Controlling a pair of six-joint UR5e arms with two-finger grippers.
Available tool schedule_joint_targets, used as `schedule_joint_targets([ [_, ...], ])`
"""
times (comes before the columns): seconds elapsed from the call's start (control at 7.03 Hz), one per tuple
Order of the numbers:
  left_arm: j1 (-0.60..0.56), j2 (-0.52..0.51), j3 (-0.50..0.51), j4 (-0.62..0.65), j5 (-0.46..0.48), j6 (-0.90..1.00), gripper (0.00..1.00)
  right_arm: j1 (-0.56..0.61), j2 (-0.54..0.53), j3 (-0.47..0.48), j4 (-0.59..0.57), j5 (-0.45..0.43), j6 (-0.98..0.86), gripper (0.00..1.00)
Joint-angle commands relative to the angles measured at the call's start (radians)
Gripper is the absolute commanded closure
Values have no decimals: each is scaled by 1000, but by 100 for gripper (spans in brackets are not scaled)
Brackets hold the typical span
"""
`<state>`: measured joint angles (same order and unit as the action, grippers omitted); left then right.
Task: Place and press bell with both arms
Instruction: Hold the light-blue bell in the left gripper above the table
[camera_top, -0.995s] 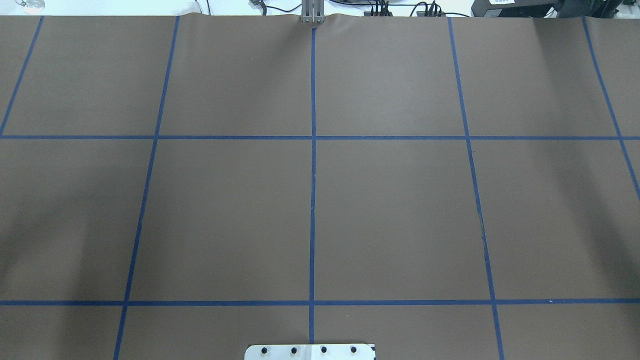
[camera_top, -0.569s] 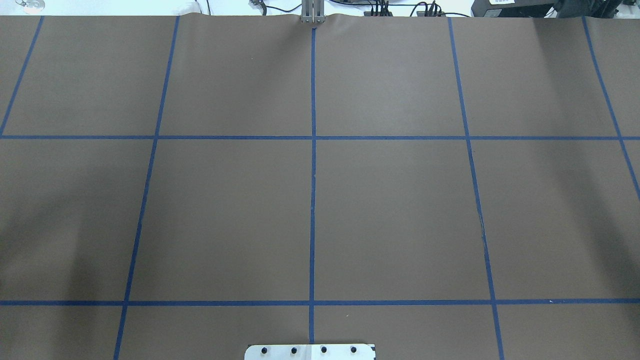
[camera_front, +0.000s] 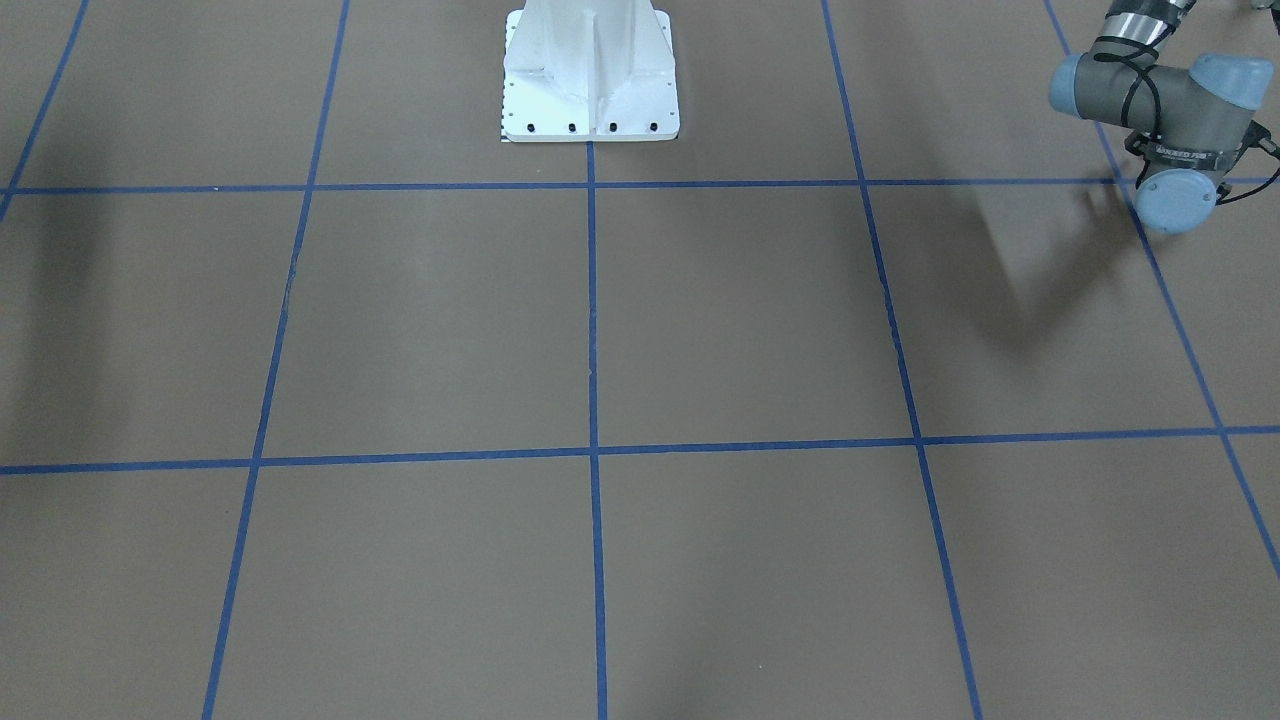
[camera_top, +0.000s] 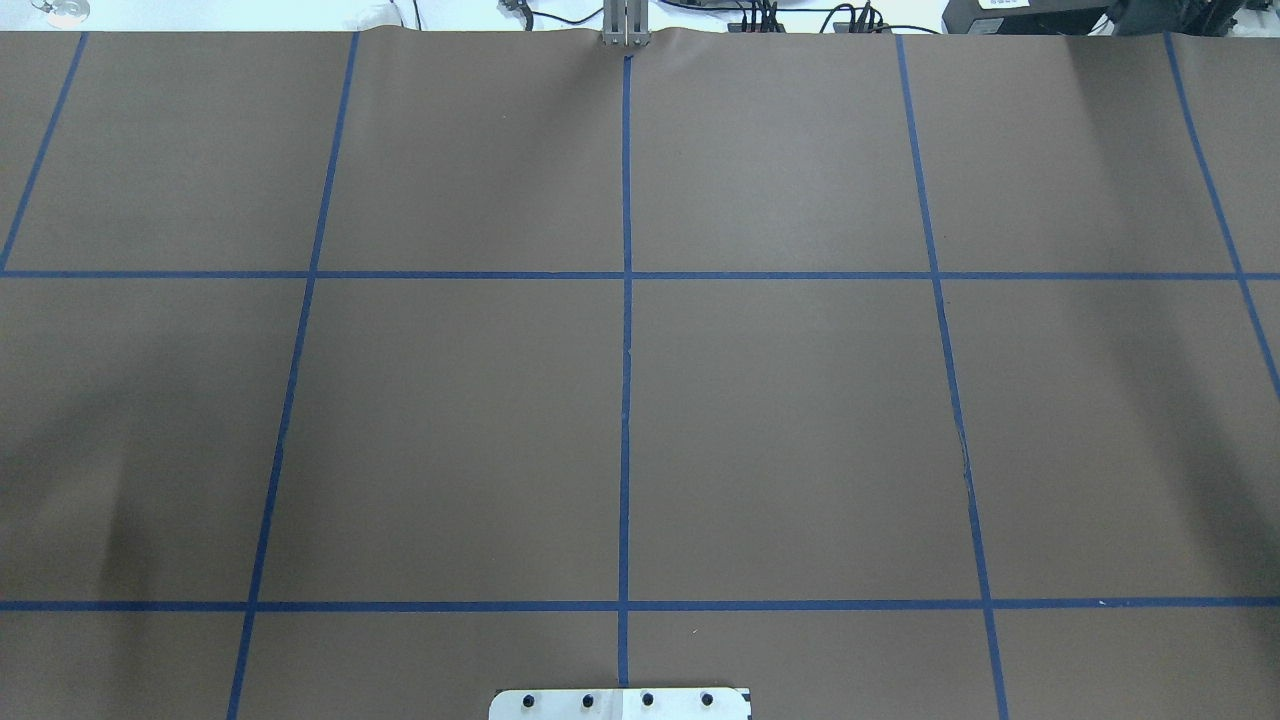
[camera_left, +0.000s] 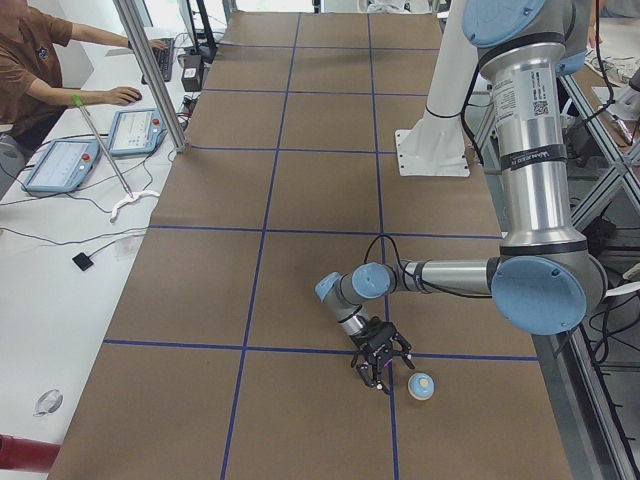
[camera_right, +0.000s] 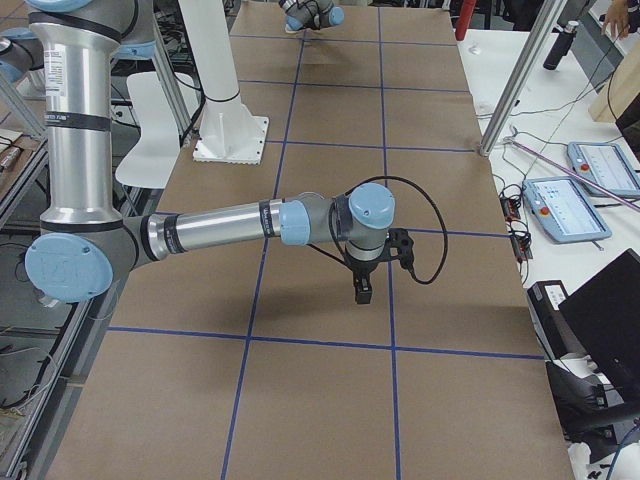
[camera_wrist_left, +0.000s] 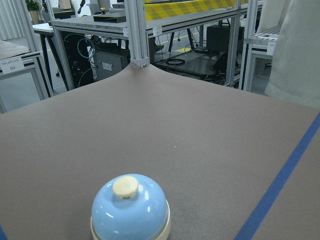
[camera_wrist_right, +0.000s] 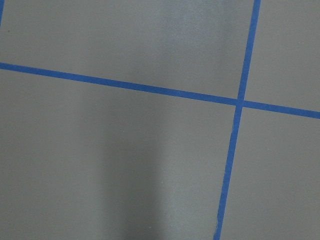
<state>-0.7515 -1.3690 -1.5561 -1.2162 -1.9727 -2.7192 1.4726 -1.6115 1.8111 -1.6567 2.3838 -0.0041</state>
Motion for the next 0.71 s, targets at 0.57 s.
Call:
schedule_joint_targets([
  [0.57, 35, 13, 27, 21, -50, -31, 0, 1, -1, 1, 0, 0, 0, 0],
])
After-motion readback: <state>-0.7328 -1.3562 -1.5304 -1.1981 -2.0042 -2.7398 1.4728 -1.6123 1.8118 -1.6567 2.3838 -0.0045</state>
